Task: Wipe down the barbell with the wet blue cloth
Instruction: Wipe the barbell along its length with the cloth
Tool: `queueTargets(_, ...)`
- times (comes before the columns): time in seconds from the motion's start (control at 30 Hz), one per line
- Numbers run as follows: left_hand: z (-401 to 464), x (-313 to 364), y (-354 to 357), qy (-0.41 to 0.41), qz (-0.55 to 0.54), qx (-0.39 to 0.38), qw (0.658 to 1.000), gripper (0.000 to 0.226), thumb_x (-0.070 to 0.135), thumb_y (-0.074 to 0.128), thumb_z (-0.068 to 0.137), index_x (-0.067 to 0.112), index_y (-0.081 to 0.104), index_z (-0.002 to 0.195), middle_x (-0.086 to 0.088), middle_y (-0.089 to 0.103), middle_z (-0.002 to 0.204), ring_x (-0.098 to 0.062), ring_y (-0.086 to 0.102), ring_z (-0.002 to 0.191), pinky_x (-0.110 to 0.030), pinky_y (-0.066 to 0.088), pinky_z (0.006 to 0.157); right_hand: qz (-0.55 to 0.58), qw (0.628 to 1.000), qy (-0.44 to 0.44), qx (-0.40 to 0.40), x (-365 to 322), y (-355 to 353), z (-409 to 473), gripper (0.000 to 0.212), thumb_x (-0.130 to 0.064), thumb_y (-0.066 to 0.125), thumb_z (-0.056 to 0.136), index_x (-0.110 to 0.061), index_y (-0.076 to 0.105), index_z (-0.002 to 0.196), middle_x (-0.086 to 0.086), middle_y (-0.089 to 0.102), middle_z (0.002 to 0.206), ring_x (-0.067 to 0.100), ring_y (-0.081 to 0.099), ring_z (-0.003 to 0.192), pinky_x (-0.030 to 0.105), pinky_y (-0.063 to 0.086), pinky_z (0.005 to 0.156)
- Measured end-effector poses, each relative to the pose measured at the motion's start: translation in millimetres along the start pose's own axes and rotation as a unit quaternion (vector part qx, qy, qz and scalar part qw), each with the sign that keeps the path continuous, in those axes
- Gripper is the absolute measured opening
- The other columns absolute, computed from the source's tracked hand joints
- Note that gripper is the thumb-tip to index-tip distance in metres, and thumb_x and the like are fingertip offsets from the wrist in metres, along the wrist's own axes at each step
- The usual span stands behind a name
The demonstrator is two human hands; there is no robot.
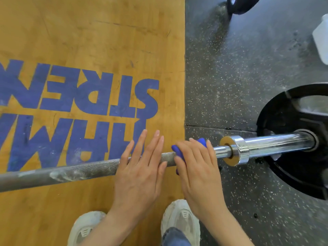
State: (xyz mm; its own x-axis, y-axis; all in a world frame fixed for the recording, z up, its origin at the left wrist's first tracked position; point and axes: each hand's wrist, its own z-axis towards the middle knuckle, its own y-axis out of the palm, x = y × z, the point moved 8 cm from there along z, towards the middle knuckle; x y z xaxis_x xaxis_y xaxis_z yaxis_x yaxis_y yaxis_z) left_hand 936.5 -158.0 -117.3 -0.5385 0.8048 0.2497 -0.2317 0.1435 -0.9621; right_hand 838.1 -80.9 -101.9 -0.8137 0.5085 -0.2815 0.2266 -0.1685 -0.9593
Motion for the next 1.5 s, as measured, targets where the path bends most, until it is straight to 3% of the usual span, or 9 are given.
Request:
queueTargets(0.1,-4,2,-1,0.001,-0.008,-0.019,1.0,0.054,0.034,0.03,0.105,0.007,0.05,0.148,-0.005,0.044,0.158,-0.028,0.033,0.15,-0.048,0.026,0.117,0.004,1.0,-0.009,-0.003,4,1,1,0.047,-0.037,0.025,0.109,-0.018,0.065,0.125,-0.006,0.065,0.128,0.019,0.053,0.131,0.045,0.023,0.122)
queueTargets(0.23,2,0,-4,-0.003,-0.008,-0.032,0.999,0.055,0.034,0.028,0.105,0.005,0.052,0.146,-0.01,0.047,0.155,-0.032,0.033,0.149,-0.05,0.022,0.118,-0.048,0.999,0.015,0.003,6,3,27,0.055,-0.033,0.021,0.108,-0.019,0.065,0.08,-0.005,0.059,0.072,0.022,0.055,0.075,0.045,0.044,0.103)
queueTargets(0.53,-4,-1,3,0.004,-0.002,-0.034,0.999,0.055,0.033,0.028,0.106,0.004,0.059,0.14,-0.009,0.059,0.144,-0.031,0.048,0.14,-0.046,0.032,0.111,0.024,0.999,0.0,0.025,5,-1,-23,0.048,-0.034,0.022,0.11,-0.018,0.066,0.12,-0.007,0.064,0.122,0.018,0.054,0.124,0.04,0.019,0.124)
queueTargets(0.73,-19,6,3,0.028,0.011,-0.028,0.999,0.053,0.035,0.027,0.109,0.008,0.056,0.144,-0.006,0.053,0.149,-0.029,0.04,0.146,-0.048,0.033,0.114,-0.154,0.958,-0.049,-0.235,-12,9,17,0.013,-0.019,0.049,0.097,-0.018,0.043,0.085,-0.001,0.05,0.073,0.027,0.041,0.066,0.033,0.031,0.056)
queueTargets(0.87,-28,9,2,0.048,0.015,-0.016,0.999,0.051,0.034,0.031,0.108,0.008,0.055,0.145,-0.005,0.049,0.153,-0.029,0.036,0.148,-0.048,0.033,0.115,-0.018,0.997,0.028,-0.073,-3,-9,-42,0.036,-0.031,0.032,0.106,-0.018,0.065,0.111,-0.006,0.064,0.111,0.02,0.058,0.112,0.047,0.033,0.113)
queueTargets(1.03,-41,14,3,0.066,0.019,-0.022,0.997,0.052,0.034,0.031,0.107,0.008,0.049,0.149,-0.005,0.043,0.158,-0.027,0.033,0.15,-0.046,0.03,0.118,-0.131,0.954,-0.068,-0.259,-11,10,-3,0.007,-0.02,0.039,0.1,-0.019,0.042,0.093,-0.004,0.043,0.073,0.028,0.05,0.07,0.033,0.025,0.056)
queueTargets(1.17,-48,18,2,0.068,0.018,-0.033,0.997,0.053,0.035,0.029,0.108,0.008,0.051,0.148,-0.007,0.044,0.157,-0.027,0.034,0.149,-0.045,0.03,0.117,-0.069,0.978,-0.021,-0.194,-3,5,-31,0.054,-0.035,0.007,0.11,-0.021,0.057,0.091,-0.004,0.053,0.081,0.025,0.05,0.079,0.038,0.042,0.086)
queueTargets(1.33,-56,22,2,0.084,0.008,-0.041,0.996,0.051,0.037,0.034,0.106,0.011,0.06,0.14,-0.007,0.053,0.151,-0.026,0.042,0.146,-0.04,0.03,0.115,-0.123,0.955,-0.078,-0.258,-10,13,-10,0.017,-0.019,0.034,0.102,-0.018,0.042,0.086,-0.001,0.047,0.075,0.031,0.057,0.077,0.036,0.034,0.056)
queueTargets(1.5,-62,25,2,0.104,0.01,-0.036,0.994,0.05,0.04,0.036,0.106,0.012,0.062,0.139,-0.006,0.053,0.15,-0.025,0.044,0.144,-0.041,0.036,0.113,-0.054,0.978,-0.048,-0.194,-7,-9,-45,0.031,-0.024,0.027,0.107,-0.022,0.054,0.09,-0.006,0.051,0.08,0.022,0.051,0.077,0.035,0.041,0.081)
